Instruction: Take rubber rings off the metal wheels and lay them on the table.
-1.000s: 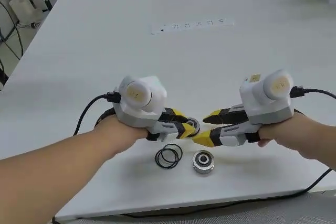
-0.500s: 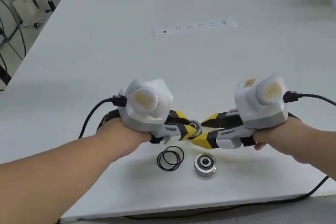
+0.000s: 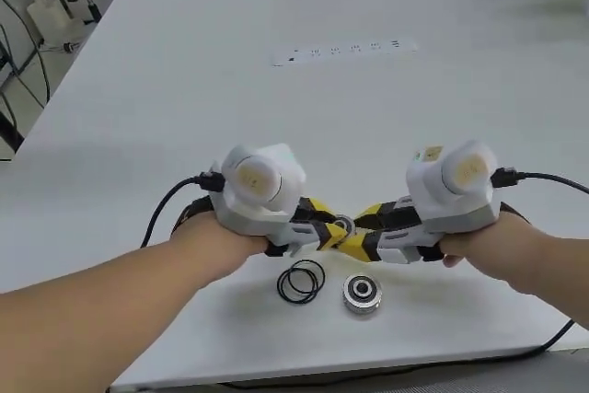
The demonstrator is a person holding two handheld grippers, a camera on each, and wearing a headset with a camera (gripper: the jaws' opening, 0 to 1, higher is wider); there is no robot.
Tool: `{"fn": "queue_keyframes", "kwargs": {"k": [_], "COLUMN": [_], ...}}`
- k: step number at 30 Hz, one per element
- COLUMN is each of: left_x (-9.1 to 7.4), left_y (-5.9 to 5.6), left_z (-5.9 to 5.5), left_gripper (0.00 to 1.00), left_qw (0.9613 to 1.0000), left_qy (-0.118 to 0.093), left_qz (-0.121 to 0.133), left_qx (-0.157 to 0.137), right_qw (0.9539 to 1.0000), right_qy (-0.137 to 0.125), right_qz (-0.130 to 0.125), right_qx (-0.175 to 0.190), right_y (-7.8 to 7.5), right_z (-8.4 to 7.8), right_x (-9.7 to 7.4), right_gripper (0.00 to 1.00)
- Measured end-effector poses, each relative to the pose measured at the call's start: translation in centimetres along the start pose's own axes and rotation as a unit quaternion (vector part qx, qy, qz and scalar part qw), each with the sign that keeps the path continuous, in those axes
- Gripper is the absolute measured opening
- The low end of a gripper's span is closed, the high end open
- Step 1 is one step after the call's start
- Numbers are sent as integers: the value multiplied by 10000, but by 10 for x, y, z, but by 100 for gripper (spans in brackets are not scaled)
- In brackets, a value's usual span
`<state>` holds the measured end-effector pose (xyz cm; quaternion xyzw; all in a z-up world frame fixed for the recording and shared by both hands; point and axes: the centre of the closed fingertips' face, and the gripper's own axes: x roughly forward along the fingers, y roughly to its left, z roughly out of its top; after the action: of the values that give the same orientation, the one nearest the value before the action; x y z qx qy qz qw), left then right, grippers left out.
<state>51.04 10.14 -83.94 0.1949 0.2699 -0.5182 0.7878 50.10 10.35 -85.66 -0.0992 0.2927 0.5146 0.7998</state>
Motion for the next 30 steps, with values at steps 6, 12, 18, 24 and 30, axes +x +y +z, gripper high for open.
{"fn": "queue_keyframes", "kwargs": {"k": [6,12,18,24,30], "left_x": [0,0,0,0,0], "left_y": [0,0,0,0,1], "left_z": [0,0,0,-1,0], "left_gripper": [7,7,7,7,7], "left_qw": [10000,9999,9999,9998,9998], "left_qy": [-25,-58,-87,-85,-84], "left_qz": [13,30,47,72,95], "left_qx": [-29,-78,-130,-152,-177], "right_qw": [10000,9998,9997,9988,9918], "right_qy": [4,36,110,70,-174], "right_qz": [-19,-76,-73,-92,-117], "right_qx": [-1,163,198,476,1258], "right_y": [0,1,0,-1,-6], "right_z": [-2,-2,-7,-7,-5], "right_x": [-3,-4,-7,-7,-9], "right_gripper": [19,16,2,0,0]}}
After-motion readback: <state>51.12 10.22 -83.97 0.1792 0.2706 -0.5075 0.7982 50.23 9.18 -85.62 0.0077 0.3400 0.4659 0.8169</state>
